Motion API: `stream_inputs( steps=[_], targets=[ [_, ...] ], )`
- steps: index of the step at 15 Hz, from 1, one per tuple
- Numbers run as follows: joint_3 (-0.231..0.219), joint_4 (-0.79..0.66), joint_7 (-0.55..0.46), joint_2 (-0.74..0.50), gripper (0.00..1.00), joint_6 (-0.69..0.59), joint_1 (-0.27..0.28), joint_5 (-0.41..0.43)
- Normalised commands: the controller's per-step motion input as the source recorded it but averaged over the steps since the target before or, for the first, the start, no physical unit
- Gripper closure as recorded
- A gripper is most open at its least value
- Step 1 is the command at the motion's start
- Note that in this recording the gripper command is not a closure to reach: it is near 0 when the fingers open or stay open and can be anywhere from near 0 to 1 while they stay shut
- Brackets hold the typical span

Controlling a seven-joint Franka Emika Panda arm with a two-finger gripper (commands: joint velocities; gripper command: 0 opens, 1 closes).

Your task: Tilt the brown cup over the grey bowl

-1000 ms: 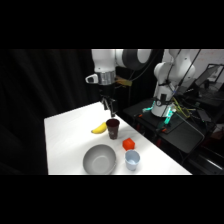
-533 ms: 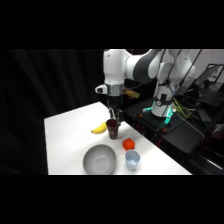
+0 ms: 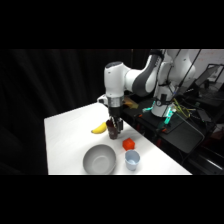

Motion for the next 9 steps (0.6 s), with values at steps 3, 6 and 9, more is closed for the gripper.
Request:
stream_inputs(
  steps=[3, 6, 9],
  targets=[
    [-0.055, 0.11, 0.07, 0.11, 1.00, 0.07, 0.060, -0.037],
    [-0.074, 0.12, 0.08, -0.01, 1.00, -0.03, 0.066, -0.065],
    [-0.088, 0.11, 0.06, -0.05, 0.91, -0.11, 0.039, -0.056]
  ],
)
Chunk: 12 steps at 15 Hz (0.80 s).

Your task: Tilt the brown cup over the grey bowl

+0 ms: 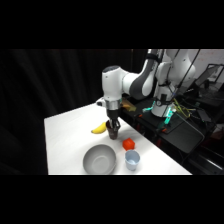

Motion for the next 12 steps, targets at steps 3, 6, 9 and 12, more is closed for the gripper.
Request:
stream_inputs(
  steps=[3, 6, 9, 12],
  targets=[
    [-0.097, 0.07, 0.06, -0.12, 0.23, -0.19, 0.006, -0.101],
    [-0.103, 0.03, 0.15, -0.35, 0.17, -0.37, 0.011, -0.250],
    [-0.022, 0.06, 0.18, -0.64, 0.16, -0.63, 0.030, -0.321],
    [0.129, 0.23, 0.01, -0.48, 0.19, -0.59, 0.031, -0.118]
  ],
)
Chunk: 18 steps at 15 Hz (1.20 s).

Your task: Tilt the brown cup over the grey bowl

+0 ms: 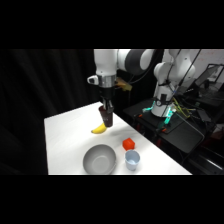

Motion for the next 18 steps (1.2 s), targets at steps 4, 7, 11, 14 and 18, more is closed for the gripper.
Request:
stream_inputs(
  steps=[4, 7, 11, 14, 18],
  targets=[
    [0.132, 0.39, -0.36, 0.09, 0.20, -0.16, 0.074, 0.209],
    [0.080, 0.54, -0.53, 0.48, 0.20, 0.04, 0.081, 0.414],
    [0.107, 0.69, -0.73, 0.58, 0.20, -0.02, 0.010, 0.587],
    [0.160, 0.76, -0.77, 0.54, 0.20, -0.30, -0.169, 0.661],
    [0.177, 0.74, -0.67, 0.51, 0.20, -0.51, -0.345, 0.609]
  ],
)
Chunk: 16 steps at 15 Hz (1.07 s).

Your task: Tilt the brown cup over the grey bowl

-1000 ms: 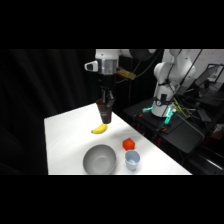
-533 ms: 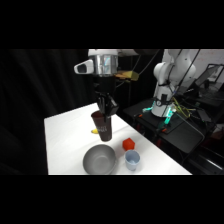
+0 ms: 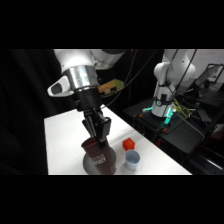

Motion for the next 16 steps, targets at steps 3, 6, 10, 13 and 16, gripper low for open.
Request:
stream_inputs(
  steps=[3, 6, 10, 13, 16],
  targets=[
    [0.157, 0.54, -0.47, 0.34, 0.20, -0.58, -0.328, 0.522],
    [0.076, 0.40, -0.36, 0.22, 0.20, -0.60, -0.266, 0.518],
    [-0.012, 0.28, -0.27, 0.16, 0.20, -0.56, -0.172, 0.553],
    [-0.094, 0.20, -0.17, 0.11, 0.20, -0.46, -0.058, 0.490],
    [-0.198, 0.08, -0.02, -0.03, 0.20, -0.11, 0.127, 0.131]
  ],
)
